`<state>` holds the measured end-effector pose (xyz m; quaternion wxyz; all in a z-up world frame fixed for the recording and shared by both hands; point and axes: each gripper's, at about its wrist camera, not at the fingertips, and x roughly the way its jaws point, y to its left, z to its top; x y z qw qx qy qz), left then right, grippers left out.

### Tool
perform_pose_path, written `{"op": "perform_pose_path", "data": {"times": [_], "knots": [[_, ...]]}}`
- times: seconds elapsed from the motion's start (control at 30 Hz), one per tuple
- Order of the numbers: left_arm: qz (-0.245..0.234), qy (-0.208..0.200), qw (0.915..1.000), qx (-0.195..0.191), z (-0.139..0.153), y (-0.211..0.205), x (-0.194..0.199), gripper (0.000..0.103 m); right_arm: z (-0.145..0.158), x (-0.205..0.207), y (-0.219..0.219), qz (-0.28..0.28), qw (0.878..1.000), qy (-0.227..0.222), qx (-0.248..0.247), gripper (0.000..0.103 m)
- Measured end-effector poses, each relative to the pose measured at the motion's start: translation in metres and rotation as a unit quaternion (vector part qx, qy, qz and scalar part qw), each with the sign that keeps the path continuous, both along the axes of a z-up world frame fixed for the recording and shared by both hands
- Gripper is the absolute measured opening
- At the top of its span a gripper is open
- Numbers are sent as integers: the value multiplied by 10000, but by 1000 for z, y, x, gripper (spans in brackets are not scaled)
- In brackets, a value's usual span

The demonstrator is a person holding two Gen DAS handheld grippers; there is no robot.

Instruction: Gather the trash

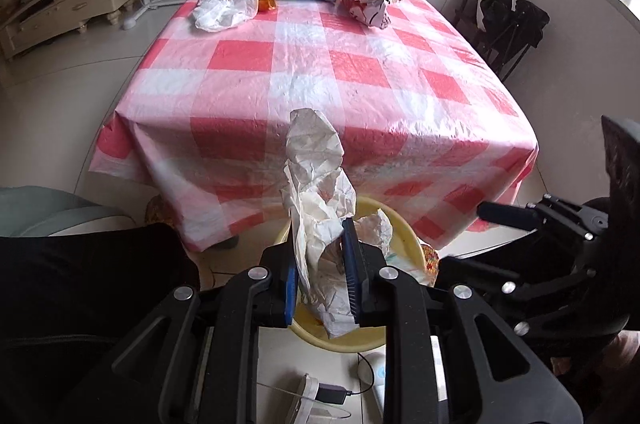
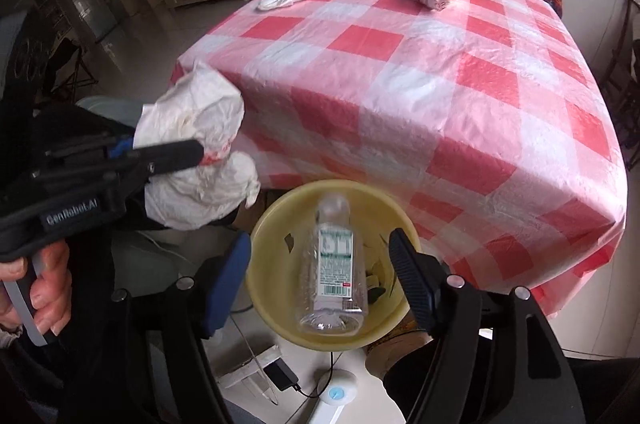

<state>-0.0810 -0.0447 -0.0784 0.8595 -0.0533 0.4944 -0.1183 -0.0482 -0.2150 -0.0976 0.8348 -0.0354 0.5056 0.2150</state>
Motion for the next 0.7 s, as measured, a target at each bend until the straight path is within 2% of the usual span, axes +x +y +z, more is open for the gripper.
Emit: {"op": "perform_pose_path", "data": {"times": [0.07, 0.17, 0.23, 0.27, 0.33, 0.4, 0.53, 0.7], "knots": [[-105, 81, 9999, 47, -4, -4, 0, 20, 8, 2, -12, -316, 9992, -191, 136, 72], [-208, 84, 9997, 135, -6, -11, -1, 34, 21, 4, -25, -640, 9955, -536, 447, 79], [-186, -54, 9996, 200, -2, -12, -2, 55, 29, 3, -30, -792, 9924, -770, 535, 80], [-155, -177, 9995, 204, 1, -12, -3, 59, 31, 3, -31, -856, 9909, -867, 564, 81], [-27, -478, 9987, 195, 10, -9, -6, 75, 35, 4, -31, -973, 9882, -1037, 570, 84], [164, -765, 9967, 221, 18, -5, -8, 83, 37, 5, -31, -1063, 9859, -1173, 544, 85], [602, -1271, 9897, 281, 29, 6, -10, 92, 41, 4, -31, -1128, 9834, -1350, 456, 88], [771, -1538, 9845, 332, 34, 10, -9, 92, 39, 3, -22, -1028, 9834, -1472, 254, 90]]}}
